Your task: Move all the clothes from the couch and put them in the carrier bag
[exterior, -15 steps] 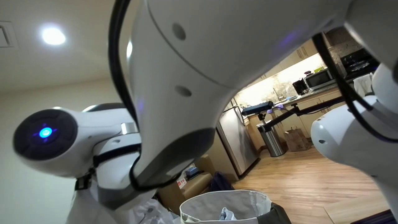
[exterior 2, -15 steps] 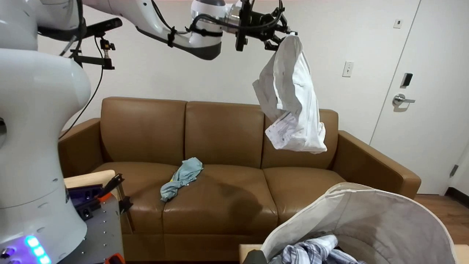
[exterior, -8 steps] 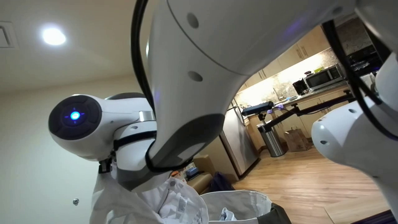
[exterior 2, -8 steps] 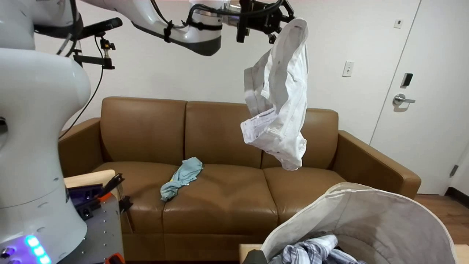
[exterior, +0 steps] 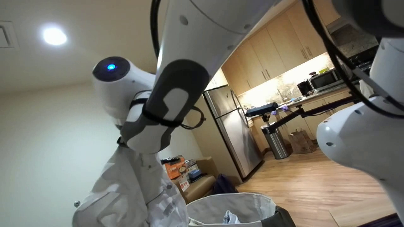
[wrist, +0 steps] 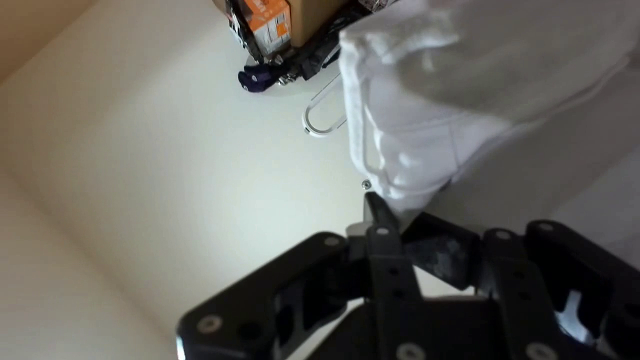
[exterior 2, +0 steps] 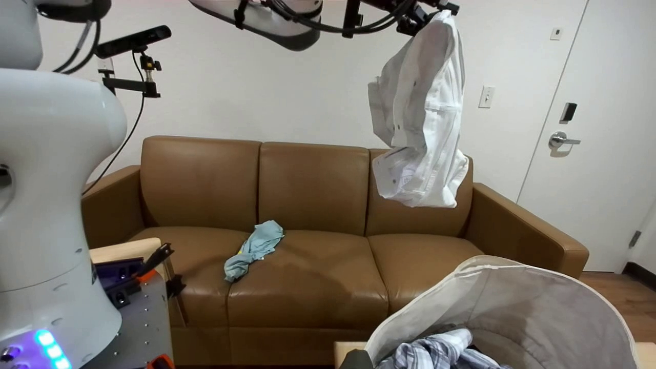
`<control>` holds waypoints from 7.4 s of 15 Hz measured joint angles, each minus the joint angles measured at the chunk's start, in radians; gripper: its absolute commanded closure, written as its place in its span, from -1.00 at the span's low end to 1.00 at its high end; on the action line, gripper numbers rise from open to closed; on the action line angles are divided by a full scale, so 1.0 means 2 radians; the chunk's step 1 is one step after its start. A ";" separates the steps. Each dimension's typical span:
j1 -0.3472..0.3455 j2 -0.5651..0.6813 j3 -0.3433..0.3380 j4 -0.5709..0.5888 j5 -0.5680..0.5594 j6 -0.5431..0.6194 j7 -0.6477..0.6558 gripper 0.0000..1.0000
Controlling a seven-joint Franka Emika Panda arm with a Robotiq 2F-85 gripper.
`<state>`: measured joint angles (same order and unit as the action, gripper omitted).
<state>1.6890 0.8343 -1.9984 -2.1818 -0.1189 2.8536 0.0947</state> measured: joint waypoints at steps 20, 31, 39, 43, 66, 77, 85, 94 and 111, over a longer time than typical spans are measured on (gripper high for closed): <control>0.060 -0.115 -0.190 -0.048 0.174 -0.250 -0.097 0.91; -0.042 -0.163 -0.162 -0.040 0.251 -0.293 -0.095 0.92; -0.209 -0.184 -0.135 0.056 0.308 -0.313 -0.076 0.93; -0.250 -0.184 -0.073 0.033 0.319 -0.269 -0.074 0.93; -0.372 -0.297 0.138 -0.066 0.391 -0.223 -0.053 0.92; -0.474 -0.340 0.218 -0.055 0.355 -0.251 -0.035 0.92; -0.632 -0.324 0.353 -0.030 0.344 -0.326 -0.042 0.91; -0.724 -0.300 0.449 0.004 0.359 -0.330 -0.074 0.93; -1.064 -0.097 0.821 0.180 0.328 -0.178 -0.141 0.93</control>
<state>-0.4383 0.6407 -0.3570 -1.8220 0.5374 2.4966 -0.1879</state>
